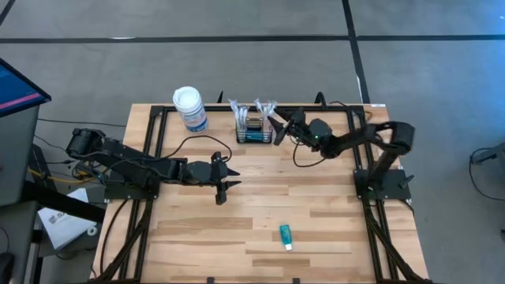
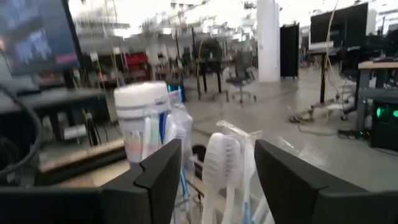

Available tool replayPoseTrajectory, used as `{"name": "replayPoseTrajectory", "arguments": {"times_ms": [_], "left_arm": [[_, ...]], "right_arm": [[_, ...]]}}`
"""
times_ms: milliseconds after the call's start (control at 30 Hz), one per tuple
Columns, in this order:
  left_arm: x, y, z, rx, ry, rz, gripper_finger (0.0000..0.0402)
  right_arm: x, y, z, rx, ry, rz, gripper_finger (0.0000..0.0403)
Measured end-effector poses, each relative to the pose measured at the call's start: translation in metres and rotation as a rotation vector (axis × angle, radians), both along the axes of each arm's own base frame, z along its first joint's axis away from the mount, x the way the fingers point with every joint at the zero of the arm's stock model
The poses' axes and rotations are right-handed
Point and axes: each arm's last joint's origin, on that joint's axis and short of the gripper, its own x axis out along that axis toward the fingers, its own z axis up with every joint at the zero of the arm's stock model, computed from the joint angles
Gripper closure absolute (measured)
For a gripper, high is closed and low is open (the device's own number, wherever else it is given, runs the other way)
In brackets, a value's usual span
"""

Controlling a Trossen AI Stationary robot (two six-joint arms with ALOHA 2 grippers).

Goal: Pick & Place toothbrushing station
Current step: Put the blue mouthwash into the black wire organizer

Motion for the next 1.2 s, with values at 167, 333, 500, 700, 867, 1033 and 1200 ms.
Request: {"name": "replayPoseTrajectory", "arguments": {"times_ms": [167,333,500,700,867,1033,1200], "left_arm": [[0.000,0.000,0.000,0.000,0.000,0.000,0.0275],[0.000,0.000,-0.001,0.000,0.001,0.000,0.0275],[-0.005,0.001,-0.010,0.005,0.028,0.001,0.0275],[-0.005,0.001,-0.008,0.001,-0.002,0.002,0.0275],[-0.004,0.001,-0.006,-0.001,-0.024,0.004,0.0275],[-0.003,0.001,-0.006,-0.002,-0.033,0.006,0.0275],[-0.003,0.001,-0.005,-0.002,-0.040,0.007,0.0275]], "right_arm": [[-0.019,0.013,0.034,-0.060,0.000,0.036,0.0220],[-0.070,0.040,0.050,-0.142,-0.160,0.049,0.0249],[-0.122,0.065,0.043,-0.107,-0.209,0.079,0.0284],[-0.150,0.087,0.030,-0.014,-0.024,-0.001,0.0319],[-0.162,0.105,0.032,0.116,0.087,0.105,0.0335],[-0.164,0.121,0.026,0.189,0.172,0.238,0.0343],[-0.155,0.138,0.017,0.292,0.224,0.389,0.0350]]}}
